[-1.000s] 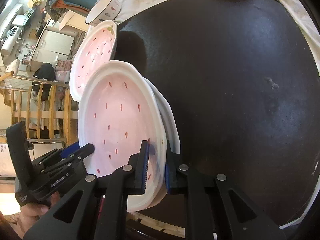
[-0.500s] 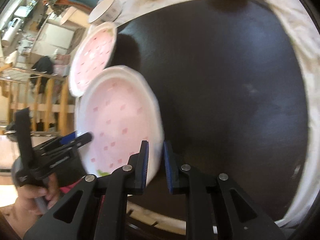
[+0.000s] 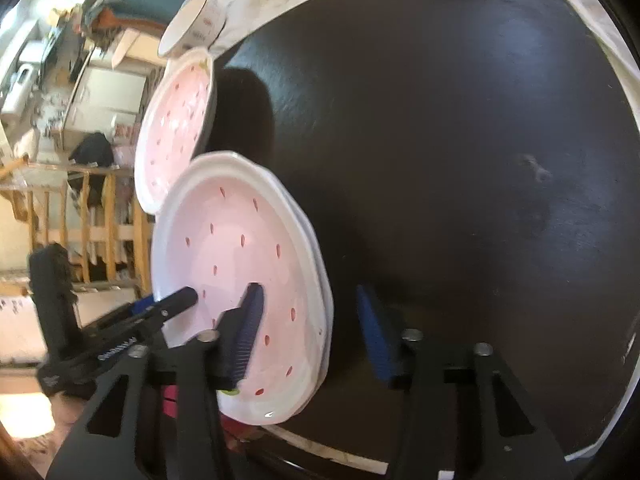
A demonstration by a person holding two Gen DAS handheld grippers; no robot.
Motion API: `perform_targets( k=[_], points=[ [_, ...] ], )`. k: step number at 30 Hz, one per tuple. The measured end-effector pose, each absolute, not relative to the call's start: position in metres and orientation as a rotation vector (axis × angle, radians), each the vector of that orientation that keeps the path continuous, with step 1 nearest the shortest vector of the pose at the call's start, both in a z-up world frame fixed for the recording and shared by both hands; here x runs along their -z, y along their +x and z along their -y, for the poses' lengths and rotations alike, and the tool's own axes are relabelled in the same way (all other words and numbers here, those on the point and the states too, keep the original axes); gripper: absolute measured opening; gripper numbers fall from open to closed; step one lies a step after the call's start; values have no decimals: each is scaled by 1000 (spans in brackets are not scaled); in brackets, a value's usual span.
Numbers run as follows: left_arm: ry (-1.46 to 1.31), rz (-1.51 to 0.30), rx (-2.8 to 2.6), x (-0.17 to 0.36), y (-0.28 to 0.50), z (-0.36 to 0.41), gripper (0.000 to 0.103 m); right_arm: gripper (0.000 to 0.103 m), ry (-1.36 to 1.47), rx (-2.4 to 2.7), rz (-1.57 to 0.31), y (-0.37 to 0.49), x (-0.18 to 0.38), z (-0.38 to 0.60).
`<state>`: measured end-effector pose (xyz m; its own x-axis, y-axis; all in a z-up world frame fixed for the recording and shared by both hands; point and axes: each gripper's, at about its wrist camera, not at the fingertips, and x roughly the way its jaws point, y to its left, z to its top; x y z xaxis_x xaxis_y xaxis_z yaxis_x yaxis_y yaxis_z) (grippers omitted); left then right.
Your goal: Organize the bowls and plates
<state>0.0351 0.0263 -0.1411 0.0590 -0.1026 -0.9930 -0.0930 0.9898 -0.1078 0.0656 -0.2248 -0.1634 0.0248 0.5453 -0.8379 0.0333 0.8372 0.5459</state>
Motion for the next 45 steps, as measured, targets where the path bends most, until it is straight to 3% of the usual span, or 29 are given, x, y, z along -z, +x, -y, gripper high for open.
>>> perform_targets(
  k=[7, 19, 33, 45],
  points=[
    [-207, -1529, 2, 141, 44, -22, 39, 23, 407, -410, -1506, 66, 166, 217],
    [-133, -1531, 145, 146, 83, 48, 39, 24, 466, -209, -1432, 80, 160, 280],
    [-189, -1445, 127, 149, 109, 53, 45, 24, 511, -149, -1364, 97, 162, 297],
    [-30, -1416, 117, 145, 99, 61, 49, 29, 493, -117, -1342, 94, 160, 292]
  ],
)
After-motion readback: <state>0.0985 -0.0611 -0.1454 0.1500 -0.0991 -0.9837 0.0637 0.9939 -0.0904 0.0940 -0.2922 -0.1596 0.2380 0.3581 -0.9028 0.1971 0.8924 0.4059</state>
